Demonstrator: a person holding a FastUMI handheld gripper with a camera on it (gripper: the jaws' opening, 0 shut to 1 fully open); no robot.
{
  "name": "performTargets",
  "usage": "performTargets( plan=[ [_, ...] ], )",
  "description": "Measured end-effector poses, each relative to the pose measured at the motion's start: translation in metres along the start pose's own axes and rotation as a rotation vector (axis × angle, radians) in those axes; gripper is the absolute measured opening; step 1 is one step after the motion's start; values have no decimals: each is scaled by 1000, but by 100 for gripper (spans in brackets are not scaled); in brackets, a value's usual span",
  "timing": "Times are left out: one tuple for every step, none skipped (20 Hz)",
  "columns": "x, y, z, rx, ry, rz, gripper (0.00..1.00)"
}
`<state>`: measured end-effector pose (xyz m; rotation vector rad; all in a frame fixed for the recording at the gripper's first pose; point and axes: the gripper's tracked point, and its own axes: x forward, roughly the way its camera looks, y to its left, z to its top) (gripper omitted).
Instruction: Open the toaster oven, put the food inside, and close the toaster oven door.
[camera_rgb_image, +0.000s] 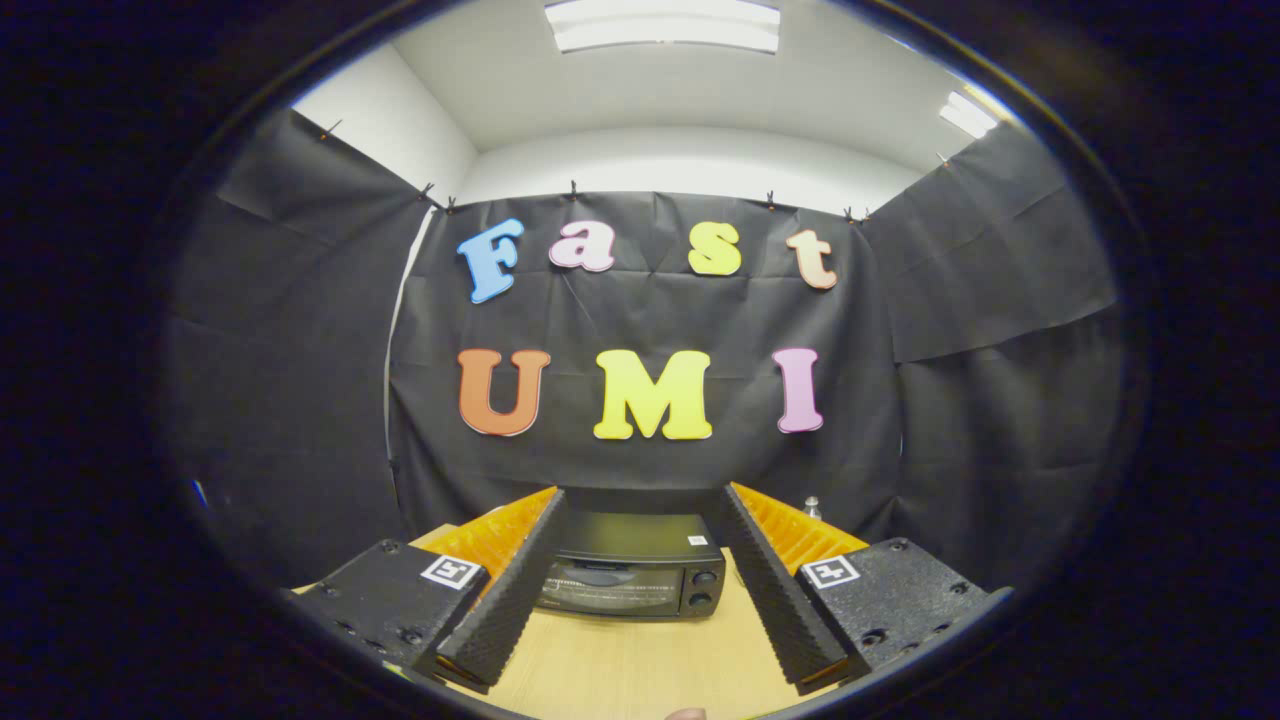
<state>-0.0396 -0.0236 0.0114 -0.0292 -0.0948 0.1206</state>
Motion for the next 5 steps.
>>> performTargets(
  plan=[
    [-1,1,1,8,-7,1,100],
    [-2,2,0,12,-8,3,100],
    [-3,2,0,14,-7,6,100],
    [-4,0,8,13,-7,10,100],
    [-5,1,8,14,-5,16,100]
  ],
)
